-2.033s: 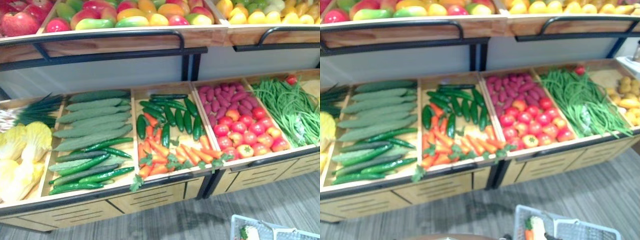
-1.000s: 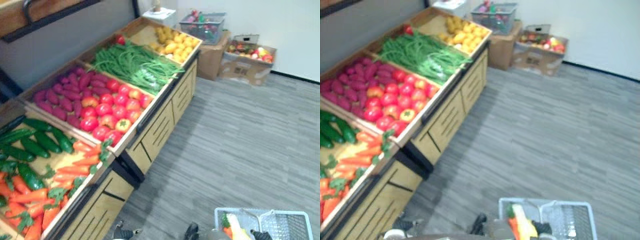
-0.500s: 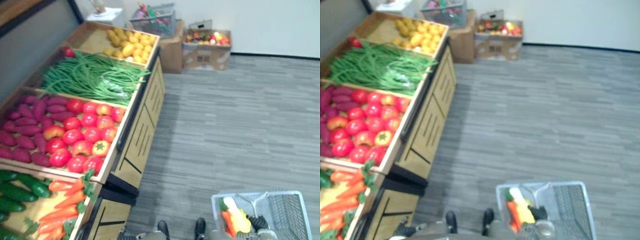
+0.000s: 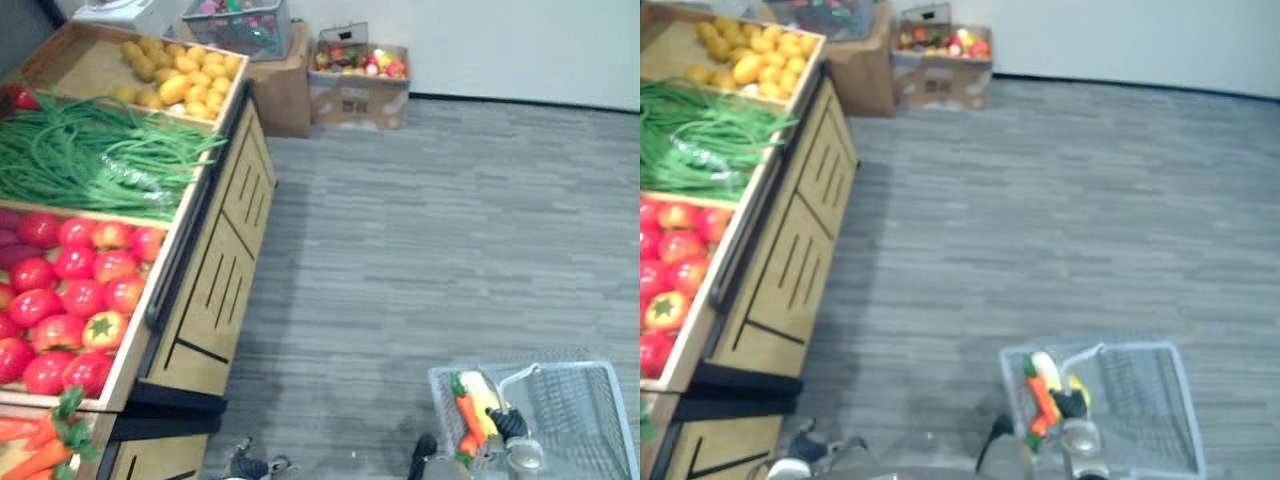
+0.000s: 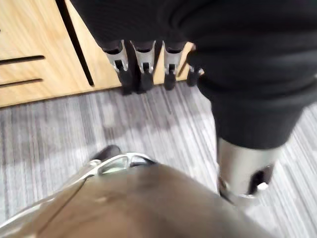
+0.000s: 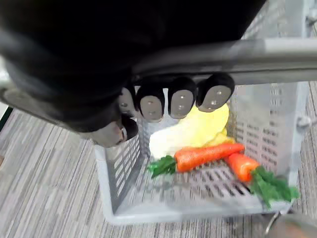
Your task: Pick vegetable in the basket
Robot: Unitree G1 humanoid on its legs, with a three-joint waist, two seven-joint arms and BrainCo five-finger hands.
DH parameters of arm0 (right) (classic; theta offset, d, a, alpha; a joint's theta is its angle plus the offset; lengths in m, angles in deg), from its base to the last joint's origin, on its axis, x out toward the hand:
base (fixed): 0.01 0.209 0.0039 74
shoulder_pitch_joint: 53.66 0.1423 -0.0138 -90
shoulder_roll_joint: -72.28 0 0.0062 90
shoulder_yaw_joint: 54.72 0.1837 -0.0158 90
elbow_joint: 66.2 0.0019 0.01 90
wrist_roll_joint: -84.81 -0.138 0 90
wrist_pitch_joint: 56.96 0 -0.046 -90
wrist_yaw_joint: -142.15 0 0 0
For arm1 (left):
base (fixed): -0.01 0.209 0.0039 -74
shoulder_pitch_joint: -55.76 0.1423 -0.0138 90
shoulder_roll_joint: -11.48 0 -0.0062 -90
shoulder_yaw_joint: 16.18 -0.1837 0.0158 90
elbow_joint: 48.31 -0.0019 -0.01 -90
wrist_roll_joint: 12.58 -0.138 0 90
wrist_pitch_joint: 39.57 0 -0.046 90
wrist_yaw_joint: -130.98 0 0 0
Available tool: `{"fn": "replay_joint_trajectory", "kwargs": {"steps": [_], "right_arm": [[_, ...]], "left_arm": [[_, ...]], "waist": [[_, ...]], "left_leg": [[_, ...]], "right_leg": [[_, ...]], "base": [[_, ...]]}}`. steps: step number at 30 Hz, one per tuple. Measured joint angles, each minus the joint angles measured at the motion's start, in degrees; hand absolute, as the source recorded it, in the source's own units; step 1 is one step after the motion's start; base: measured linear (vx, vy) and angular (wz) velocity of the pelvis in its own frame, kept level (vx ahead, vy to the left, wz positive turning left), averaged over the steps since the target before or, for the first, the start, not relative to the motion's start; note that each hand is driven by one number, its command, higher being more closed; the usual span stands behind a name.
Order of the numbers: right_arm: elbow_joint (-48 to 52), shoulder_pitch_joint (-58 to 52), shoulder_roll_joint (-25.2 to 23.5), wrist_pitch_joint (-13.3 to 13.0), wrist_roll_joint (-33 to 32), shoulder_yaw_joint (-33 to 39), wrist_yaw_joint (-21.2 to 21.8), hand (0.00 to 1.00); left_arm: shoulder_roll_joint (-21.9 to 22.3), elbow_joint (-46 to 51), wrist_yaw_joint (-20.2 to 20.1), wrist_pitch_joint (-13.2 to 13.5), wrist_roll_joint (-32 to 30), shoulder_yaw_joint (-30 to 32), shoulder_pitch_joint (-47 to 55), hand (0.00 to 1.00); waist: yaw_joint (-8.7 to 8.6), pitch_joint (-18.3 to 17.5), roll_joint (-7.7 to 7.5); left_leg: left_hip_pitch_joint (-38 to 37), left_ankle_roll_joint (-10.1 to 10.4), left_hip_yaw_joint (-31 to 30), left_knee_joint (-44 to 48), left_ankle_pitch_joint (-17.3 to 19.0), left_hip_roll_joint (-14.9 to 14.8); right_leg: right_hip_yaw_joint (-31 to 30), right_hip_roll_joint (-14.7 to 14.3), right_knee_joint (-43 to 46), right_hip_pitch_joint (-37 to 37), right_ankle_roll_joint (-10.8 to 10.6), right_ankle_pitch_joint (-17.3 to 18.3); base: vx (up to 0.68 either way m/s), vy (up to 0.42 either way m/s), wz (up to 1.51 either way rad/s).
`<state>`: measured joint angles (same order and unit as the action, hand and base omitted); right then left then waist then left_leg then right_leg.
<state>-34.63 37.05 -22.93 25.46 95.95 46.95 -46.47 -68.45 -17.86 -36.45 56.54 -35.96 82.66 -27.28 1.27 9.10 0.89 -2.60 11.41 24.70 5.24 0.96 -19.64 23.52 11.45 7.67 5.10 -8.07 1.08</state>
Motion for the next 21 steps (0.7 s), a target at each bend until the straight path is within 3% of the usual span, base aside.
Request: {"fn": "replay_joint_trajectory", "kwargs": {"steps": [3, 10, 12, 15, 19, 21], "right_arm": [[-0.9, -1.8, 1.4, -0.1, 0.0, -2.9, 0.4, 1.00], [-2.1, -3.3, 1.8, -0.6, -0.3, -3.1, 0.2, 1.00], [-3.0, -3.2, 1.8, -0.5, -1.1, -3.0, 0.1, 1.00], [-3.1, -3.0, 2.1, -0.3, -2.4, -1.3, -0.1, 1.00], [-3.1, -3.6, -0.5, -0.6, -2.6, -0.7, -0.1, 1.00], [-2.9, -4.2, -0.7, -0.6, -2.8, -0.1, -0.1, 1.00]], "left_arm": [[1.1, -0.1, 0.1, 0.0, 0.7, 0.6, 0.5, 0.00], [1.4, 0.2, 0.2, 0.0, 0.8, 0.1, 0.5, 0.00], [1.4, 0.1, 0.3, 0.0, 0.8, 0.1, 0.4, 0.00], [1.4, -0.4, 0.5, 0.0, 0.8, 0.1, 0.1, 0.00], [-0.6, -1.6, 0.5, -0.1, 0.8, 0.3, 0.1, 0.00], [-0.6, -1.6, 0.4, -0.1, 0.8, -0.1, 0.1, 0.00]], "waist": [[0.19, -1.2, 0.86], [0.20, -1.9, 1.12], [0.32, -1.9, 0.76], [0.35, -2.2, 0.86], [-0.04, -2.5, -1.54], [-0.14, -2.7, -1.69]], "left_leg": [[-0.5, 0.1, 0.0, 3.2, -3.0, -1.6], [1.8, -0.4, 0.5, 10.8, -7.1, -2.2], [2.5, 0.5, -1.6, 10.4, -5.3, -0.2], [-0.3, -0.4, -3.1, 3.3, -2.9, 4.3], [-1.4, 0.3, -1.4, 1.7, -1.1, 5.3], [-3.2, 0.4, -0.2, -0.2, -0.5, 5.9]], "right_leg": [[-0.4, -2.4, -3.9, -3.5, 0.9, -0.6], [-0.5, -2.1, -8.2, -7.0, 1.7, -1.7], [-0.8, -0.7, -9.3, -7.3, 1.4, -2.5], [-1.8, -0.1, -11.6, -6.5, 0.5, -5.0], [-2.9, 0.3, -13.7, -6.3, 0.6, -7.4], [-3.9, 0.5, -13.7, -6.2, 0.1, -7.7]], "base": [[0.09, -0.233, -0.19], [0.02, -0.037, -0.03], [0.02, 0.068, 0.03], [0.02, 0.194, -0.10], [-0.03, 0.120, -0.20], [-0.05, 0.085, -0.25]]}}
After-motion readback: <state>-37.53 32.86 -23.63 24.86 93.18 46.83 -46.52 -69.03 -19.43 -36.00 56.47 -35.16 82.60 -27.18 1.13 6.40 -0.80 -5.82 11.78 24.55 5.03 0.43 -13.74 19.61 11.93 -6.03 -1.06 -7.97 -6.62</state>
